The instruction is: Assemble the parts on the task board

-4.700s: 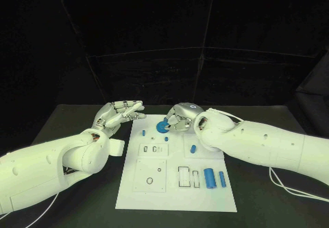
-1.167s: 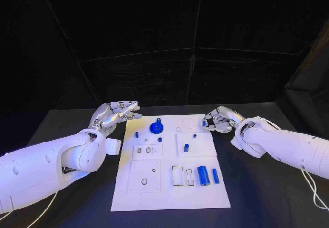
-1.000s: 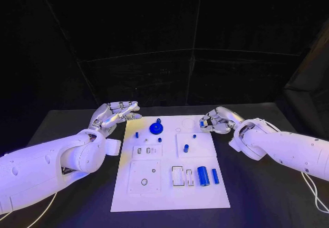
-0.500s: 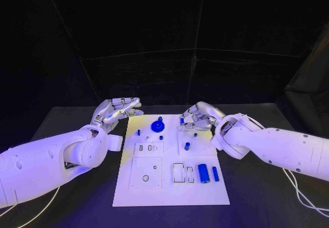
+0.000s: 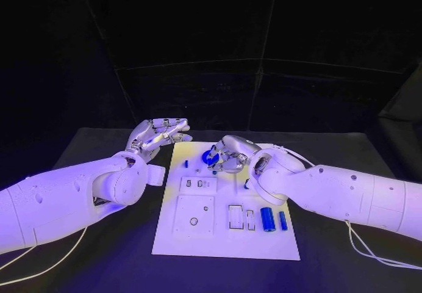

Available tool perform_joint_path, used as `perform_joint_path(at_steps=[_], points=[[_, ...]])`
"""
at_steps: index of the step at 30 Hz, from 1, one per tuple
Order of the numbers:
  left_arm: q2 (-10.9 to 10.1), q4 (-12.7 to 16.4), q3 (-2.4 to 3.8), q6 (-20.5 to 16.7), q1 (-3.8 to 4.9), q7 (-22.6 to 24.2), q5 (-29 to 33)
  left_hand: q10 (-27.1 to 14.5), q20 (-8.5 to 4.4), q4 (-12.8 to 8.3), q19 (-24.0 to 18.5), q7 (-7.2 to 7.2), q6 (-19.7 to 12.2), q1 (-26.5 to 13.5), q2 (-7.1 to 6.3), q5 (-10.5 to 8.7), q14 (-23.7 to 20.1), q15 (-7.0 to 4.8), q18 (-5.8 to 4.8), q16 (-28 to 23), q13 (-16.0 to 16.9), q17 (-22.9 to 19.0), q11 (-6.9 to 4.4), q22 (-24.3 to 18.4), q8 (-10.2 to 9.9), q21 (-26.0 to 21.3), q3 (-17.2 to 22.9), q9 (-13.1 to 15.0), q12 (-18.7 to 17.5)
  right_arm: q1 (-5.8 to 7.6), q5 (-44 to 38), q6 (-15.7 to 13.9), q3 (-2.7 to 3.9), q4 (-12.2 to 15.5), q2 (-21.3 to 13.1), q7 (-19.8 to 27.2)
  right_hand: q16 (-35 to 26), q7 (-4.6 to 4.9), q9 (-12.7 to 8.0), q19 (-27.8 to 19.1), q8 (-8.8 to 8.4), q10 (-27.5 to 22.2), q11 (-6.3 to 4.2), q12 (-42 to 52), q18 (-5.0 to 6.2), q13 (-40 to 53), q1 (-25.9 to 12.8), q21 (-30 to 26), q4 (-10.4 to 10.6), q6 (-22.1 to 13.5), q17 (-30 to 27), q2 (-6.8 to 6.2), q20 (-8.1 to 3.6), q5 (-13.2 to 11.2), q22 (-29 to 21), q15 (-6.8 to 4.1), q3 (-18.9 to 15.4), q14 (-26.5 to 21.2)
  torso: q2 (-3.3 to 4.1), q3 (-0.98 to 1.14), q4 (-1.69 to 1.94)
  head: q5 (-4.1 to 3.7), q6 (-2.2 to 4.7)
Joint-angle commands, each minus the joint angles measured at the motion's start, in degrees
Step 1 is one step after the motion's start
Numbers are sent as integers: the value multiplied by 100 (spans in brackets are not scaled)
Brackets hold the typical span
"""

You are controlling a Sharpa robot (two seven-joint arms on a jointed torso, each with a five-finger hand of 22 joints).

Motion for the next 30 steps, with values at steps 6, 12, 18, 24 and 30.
perform_joint_path(at_steps=[6,12,18,24,30], points=[[16,3,6,24,11,23,68,30,1,-37,47,-2,49,-14,58,20,24,9,40,-37,-3,8,-10,-9,-21,-19,-8,-5,-37,-111,-877,218,-36,-103,230,-182,29,-70,70,13,28,14,30,23,-81,34,-20,22,71,110,495,-56,-6,20,498,-4,105,393,-2,6,3,75,-29],[27,-5,6,25,12,23,74,30,1,-37,47,-2,49,-14,58,20,24,9,40,-37,-3,8,-10,-9,-21,-19,-8,-5,-37,-145,-1020,318,-139,-133,302,-261,27,-68,69,11,23,13,32,22,-80,34,-32,21,69,108,491,-70,-5,18,494,-4,106,392,-5,5,-2,117,-45],[39,-13,6,36,11,22,75,30,1,-37,47,-2,49,-14,58,20,24,9,40,-37,-3,8,-10,-9,-21,-19,-8,-5,-37,-161,-1066,421,-204,-152,324,-317,21,-67,68,10,21,6,33,8,-80,23,-47,20,70,110,479,-82,-5,13,493,-4,106,390,3,13,-3,147,-63],[47,-19,6,47,11,20,75,36,1,-45,51,-4,52,-11,61,20,21,9,40,-45,-2,9,-12,-12,-24,-21,-7,-5,-39,-173,-1083,542,-221,-169,294,-391,14,-65,67,9,15,-3,34,-6,-79,13,-71,19,75,110,467,-96,-4,1,491,-2,108,387,1,5,-1,168,-77],[48,-22,6,46,11,19,75,36,1,-45,51,-4,52,-11,61,20,21,9,40,-45,-2,9,-12,-12,-24,-21,-7,-5,-39,-176,-1087,600,-226,-171,282,-434,13,-62,64,8,7,-8,36,-13,-79,8,-93,18,81,103,467,-107,-3,-13,491,-1,111,387,4,10,-3,184,-91]])
